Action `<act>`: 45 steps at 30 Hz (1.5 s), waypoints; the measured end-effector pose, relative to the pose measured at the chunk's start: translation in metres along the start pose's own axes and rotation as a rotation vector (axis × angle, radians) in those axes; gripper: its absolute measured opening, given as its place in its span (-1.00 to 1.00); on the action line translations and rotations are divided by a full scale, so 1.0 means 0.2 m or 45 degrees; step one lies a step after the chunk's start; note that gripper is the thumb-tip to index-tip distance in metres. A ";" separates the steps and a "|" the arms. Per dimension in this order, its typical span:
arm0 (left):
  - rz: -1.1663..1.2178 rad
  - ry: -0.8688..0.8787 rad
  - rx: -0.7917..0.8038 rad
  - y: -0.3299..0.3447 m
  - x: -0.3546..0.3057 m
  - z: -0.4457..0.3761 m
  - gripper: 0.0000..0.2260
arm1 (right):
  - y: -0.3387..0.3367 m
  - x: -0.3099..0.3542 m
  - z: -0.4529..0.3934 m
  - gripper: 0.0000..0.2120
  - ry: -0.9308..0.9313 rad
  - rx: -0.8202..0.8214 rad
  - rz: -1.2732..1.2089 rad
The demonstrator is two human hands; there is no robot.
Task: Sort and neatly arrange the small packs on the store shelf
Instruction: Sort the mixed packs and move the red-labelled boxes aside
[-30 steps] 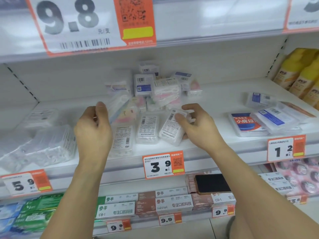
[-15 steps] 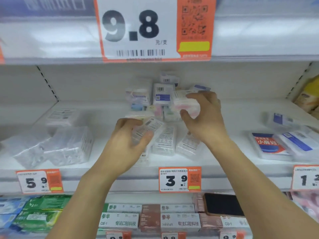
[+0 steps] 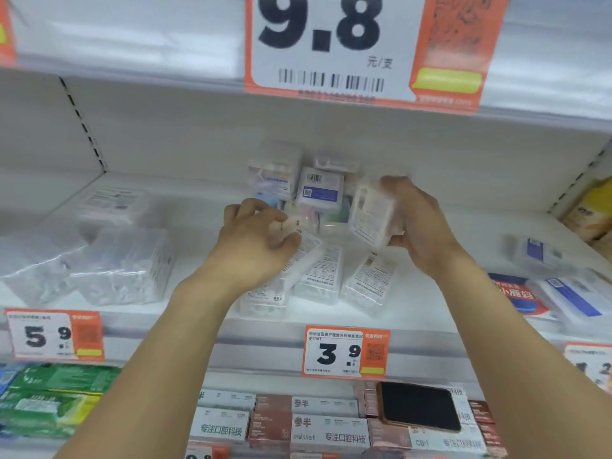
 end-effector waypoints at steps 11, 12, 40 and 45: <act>0.106 -0.025 0.014 0.02 0.01 0.02 -0.51 | 0.05 0.10 0.25 -0.23 -0.096 0.633 0.901; 0.133 -0.031 0.037 0.02 0.01 0.03 -0.52 | 0.06 0.13 0.25 -0.24 -0.076 0.582 0.850; 0.896 -0.230 -0.454 -0.18 0.05 0.10 -0.55 | 0.49 0.34 -0.05 -0.68 -0.062 0.737 0.406; 0.988 -0.417 -0.510 -0.19 0.17 0.16 -0.70 | 0.62 0.30 -0.25 -0.70 -0.224 0.357 0.734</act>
Point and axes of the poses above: each hand's wrist, its own z-axis away from the middle knuckle, its own y-axis out of the palm, x = y × z, the point moved 3 cm from there along -z, towards the middle knuckle, and after that the axes turned 12 degrees about -z, right-handed, at the moved point
